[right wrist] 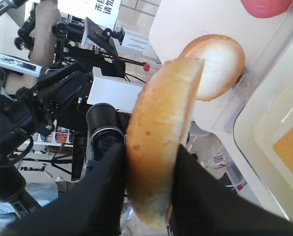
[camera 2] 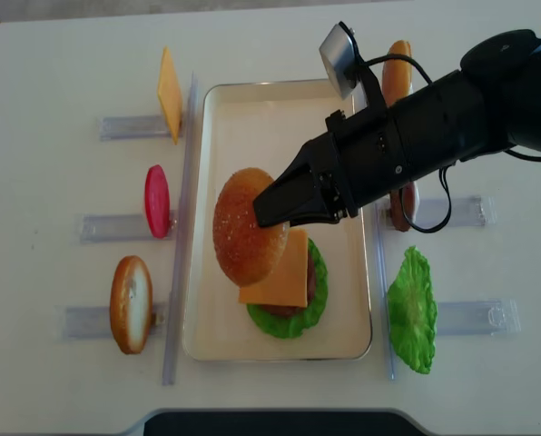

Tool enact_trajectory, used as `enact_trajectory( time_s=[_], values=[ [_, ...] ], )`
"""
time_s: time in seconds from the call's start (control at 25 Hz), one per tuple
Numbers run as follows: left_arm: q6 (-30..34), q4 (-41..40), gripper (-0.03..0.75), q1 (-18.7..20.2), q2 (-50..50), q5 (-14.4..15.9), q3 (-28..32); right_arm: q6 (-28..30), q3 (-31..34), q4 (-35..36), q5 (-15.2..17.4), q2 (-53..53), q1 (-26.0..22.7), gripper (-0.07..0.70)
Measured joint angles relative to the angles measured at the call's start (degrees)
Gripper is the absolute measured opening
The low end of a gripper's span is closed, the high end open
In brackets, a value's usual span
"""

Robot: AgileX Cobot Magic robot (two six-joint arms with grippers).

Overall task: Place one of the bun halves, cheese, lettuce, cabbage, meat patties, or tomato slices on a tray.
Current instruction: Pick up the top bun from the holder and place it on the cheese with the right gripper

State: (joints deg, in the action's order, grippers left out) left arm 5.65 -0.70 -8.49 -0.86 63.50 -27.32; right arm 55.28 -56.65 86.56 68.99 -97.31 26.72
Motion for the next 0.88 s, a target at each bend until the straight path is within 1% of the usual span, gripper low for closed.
enact_trajectory(
  time_s=[0.24, 0.48, 0.72, 0.88],
  values=[
    [-0.11, 0.05, 0.265, 0.0, 0.0, 0.0, 0.0, 1.45, 0.05, 1.08, 0.0, -2.85, 0.0, 0.232],
    [-0.11, 0.05, 0.265, 0.0, 0.0, 0.0, 0.0, 2.74, 0.11, 3.41, 0.0, -3.31, 0.0, 0.232],
    [-0.14, 0.05, 0.265, 0.0, 0.0, 0.0, 0.0, 2.6, 0.11, 4.43, 0.0, -3.31, 0.0, 0.231],
    [-0.14, 0.05, 0.265, 0.0, 0.0, 0.0, 0.0, 2.54, 0.11, 5.95, 0.17, -3.44, -1.07, 0.231]
  ],
)
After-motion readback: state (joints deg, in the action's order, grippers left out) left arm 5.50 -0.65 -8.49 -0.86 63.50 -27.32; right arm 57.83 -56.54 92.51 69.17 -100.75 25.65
